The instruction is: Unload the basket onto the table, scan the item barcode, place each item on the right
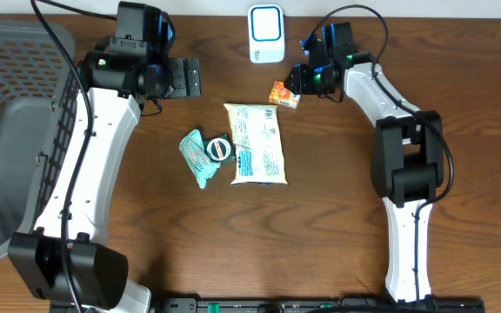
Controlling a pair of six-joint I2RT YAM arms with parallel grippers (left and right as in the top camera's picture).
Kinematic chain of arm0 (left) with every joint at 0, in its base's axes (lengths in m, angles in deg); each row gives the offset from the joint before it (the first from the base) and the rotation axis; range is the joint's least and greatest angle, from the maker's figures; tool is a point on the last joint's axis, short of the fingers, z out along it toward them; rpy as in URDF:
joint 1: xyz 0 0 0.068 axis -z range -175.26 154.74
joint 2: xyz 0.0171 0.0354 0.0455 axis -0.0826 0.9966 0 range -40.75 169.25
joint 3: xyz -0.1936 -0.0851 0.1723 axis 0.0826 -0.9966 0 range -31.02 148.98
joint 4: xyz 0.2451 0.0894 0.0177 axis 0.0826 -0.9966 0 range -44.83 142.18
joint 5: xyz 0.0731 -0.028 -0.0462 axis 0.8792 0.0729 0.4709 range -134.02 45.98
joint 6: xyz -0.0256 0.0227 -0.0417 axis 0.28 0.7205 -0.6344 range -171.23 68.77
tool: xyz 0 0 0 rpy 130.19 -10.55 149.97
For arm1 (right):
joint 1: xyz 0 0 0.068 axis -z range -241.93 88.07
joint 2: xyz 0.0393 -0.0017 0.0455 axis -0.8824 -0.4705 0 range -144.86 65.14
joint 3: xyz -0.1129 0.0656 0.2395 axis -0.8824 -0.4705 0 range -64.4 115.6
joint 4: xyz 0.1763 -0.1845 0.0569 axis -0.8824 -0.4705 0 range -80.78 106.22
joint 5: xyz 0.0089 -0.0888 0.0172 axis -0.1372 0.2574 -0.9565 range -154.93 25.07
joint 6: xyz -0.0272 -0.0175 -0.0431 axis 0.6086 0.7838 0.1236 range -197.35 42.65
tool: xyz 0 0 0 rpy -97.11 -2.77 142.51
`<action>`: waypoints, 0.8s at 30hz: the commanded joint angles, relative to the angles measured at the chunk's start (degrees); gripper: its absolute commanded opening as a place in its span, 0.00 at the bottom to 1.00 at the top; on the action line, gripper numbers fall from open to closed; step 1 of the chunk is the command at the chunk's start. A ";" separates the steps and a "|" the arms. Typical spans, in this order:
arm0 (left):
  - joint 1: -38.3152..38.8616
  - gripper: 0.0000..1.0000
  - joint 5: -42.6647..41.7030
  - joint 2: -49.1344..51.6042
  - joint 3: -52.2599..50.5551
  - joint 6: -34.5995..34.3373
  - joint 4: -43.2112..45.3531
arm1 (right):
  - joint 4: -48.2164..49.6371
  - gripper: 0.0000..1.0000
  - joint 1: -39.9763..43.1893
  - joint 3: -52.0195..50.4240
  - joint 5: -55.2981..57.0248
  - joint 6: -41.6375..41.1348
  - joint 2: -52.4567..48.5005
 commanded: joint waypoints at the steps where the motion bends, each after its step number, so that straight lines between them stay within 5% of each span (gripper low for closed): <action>1: -0.04 0.97 0.35 -0.35 0.52 -0.31 -0.15 | -1.42 0.42 0.02 0.04 -1.22 1.01 -1.40; 15: -0.04 0.97 0.35 -0.35 0.52 -0.31 -0.15 | -11.72 0.41 0.04 0.04 -1.14 8.94 -1.40; 21: -0.04 0.98 0.35 -0.35 0.52 -0.31 -0.15 | -13.29 0.02 0.90 0.04 -1.18 8.92 -1.36; 24: -0.04 0.97 0.35 -0.35 0.52 -0.33 -0.15 | -14.32 0.01 1.53 0.07 -1.97 8.90 -1.16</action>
